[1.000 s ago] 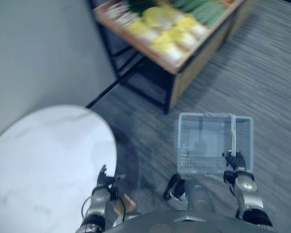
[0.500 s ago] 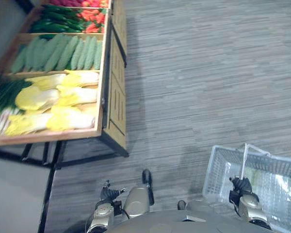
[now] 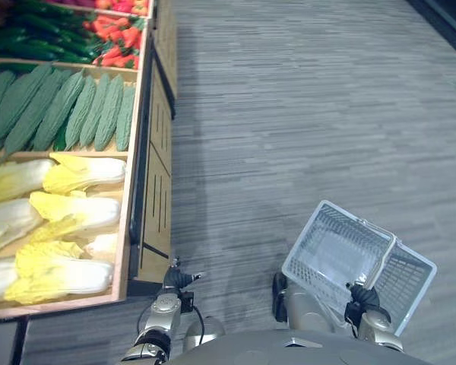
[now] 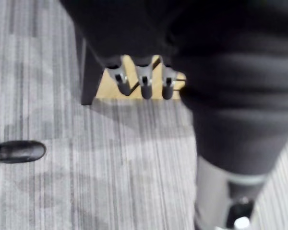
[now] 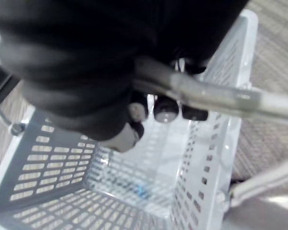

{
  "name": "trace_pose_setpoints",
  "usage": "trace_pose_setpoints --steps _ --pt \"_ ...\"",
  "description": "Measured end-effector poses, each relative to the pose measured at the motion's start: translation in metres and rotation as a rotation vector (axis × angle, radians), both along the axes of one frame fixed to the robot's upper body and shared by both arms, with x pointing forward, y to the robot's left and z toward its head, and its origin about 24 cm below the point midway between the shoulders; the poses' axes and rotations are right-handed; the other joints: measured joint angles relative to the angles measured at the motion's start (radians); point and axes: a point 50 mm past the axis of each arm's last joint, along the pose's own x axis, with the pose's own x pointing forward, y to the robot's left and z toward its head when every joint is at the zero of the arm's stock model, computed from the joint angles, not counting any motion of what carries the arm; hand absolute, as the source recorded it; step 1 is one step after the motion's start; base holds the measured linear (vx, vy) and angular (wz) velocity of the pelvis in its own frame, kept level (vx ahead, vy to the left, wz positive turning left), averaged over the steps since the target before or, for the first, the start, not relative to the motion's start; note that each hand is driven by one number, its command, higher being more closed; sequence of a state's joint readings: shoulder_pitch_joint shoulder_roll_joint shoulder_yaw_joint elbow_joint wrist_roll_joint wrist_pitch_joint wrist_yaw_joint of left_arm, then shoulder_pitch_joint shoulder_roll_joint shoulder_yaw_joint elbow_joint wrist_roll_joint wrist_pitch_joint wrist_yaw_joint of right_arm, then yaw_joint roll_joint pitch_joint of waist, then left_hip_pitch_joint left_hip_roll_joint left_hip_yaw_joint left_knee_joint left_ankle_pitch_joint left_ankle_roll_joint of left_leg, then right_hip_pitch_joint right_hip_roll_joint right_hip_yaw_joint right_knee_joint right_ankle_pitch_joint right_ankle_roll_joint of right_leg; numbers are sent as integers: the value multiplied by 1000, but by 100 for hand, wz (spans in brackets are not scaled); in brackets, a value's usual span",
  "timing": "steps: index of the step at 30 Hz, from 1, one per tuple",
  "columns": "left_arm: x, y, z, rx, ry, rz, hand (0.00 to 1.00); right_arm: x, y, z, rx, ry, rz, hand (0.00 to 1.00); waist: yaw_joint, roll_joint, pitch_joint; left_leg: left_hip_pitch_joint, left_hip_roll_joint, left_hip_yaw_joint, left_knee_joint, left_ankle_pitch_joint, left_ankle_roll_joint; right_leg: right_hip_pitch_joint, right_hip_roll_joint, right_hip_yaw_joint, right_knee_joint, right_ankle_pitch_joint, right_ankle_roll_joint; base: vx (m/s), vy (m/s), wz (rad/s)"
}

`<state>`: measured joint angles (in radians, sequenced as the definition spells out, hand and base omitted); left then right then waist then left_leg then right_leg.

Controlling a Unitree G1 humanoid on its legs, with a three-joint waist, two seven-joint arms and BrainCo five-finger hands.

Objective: Pick vegetable in the basket

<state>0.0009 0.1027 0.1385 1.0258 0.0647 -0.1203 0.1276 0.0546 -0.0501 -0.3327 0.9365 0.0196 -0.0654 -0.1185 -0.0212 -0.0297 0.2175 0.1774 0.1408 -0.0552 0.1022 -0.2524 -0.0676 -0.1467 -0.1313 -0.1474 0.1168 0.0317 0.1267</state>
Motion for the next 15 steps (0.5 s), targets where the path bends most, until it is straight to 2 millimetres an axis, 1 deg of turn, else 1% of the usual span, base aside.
trace_pose_setpoints --steps 1,2,3,4,5,6,7,8,9,10,11,12,13,14,15 --pt "-1 -6 -2 -15 4 -1 0 2 -2 1 -4 -7 -13 100 0 18 10 -2 6 -8 28 -5 -2 1 6 -9 50 -51 1 429 -398 119" --pt "-8 -12 -5 -42 17 8 0 1 -7 2 -10 -10 -34 100 5 26 24 -6 4 -12 74 -7 -2 3 7 5 160 -147 -12 346 -277 110" --pt "-16 -12 -7 -51 34 24 0 -1 -9 1 -9 -1 -47 100 6 31 22 3 7 -22 86 -9 -6 17 7 3 211 -186 -33 424 -307 149" --pt "-28 -10 -10 -62 44 78 0 -7 -12 0 -13 16 -55 100 16 45 0 25 17 -72 89 -12 -11 42 -2 -41 293 -256 -47 380 -247 128" --pt "-33 -8 -11 -59 56 87 0 -8 -16 0 -24 28 -42 100 26 62 -11 29 27 -102 97 -13 -14 60 -9 -67 314 -282 -56 387 -207 108" --pt "-37 -7 -12 -60 64 94 0 -7 -17 0 -27 32 -30 100 33 73 -18 25 33 -115 110 -13 -14 71 -7 -75 319 -288 -60 385 -145 80" --pt "-44 -6 -13 -60 80 109 0 -3 -18 1 -33 37 -1 100 41 87 -27 -9 35 -131 165 -9 -25 98 -8 -101 305 -294 -69 348 -110 114" --pt "-51 -5 -15 -60 96 129 0 -1 -18 0 -28 51 31 100 37 85 -26 -92 31 -119 310 12 -89 161 -17 -153 241 -293 -71 340 -109 128" --pt "-52 -4 -15 -61 100 137 0 -1 -18 0 -31 56 47 100 37 81 -23 -135 27 -106 389 24 -114 196 -18 -172 206 -293 -71 313 -102 150" --pt "-53 -1 -15 -60 102 157 0 -1 -14 -2 -31 73 90 100 47 70 -14 -239 61 0 552 8 -108 274 -20 -229 134 -292 -71 303 -100 147" --pt "-57 3 -15 -61 102 197 0 -3 -11 -5 -20 99 98 100 61 57 -8 -313 96 157 619 -24 -61 349 -22 -295 79 -292 -69 288 -99 143" --pt "-57 4 -15 -59 103 201 0 -5 -11 -6 -18 109 98 100 68 52 -8 -338 100 221 615 -35 -44 373 -27 -328 59 -290 -67 258 -69 154" --pt "-54 6 -13 -53 93 196 0 -7 -13 -6 -19 122 97 100 72 39 -11 -398 79 355 565 -39 -27 418 -41 -407 25 -287 -52 258 -11 165" --pt "-54 5 -13 -55 89 192 0 -6 -17 -6 -27 121 86 100 71 42 -19 -441 30 512 448 23 11 449 -42 -491 9 -286 -20 272 14 167" --pt "-55 3 -14 -57 93 184 0 -6 -18 -5 -29 120 77 100 71 51 -22 -445 20 578 400 49 102 453 -32 -513 9 -285 -11 386 58 160"
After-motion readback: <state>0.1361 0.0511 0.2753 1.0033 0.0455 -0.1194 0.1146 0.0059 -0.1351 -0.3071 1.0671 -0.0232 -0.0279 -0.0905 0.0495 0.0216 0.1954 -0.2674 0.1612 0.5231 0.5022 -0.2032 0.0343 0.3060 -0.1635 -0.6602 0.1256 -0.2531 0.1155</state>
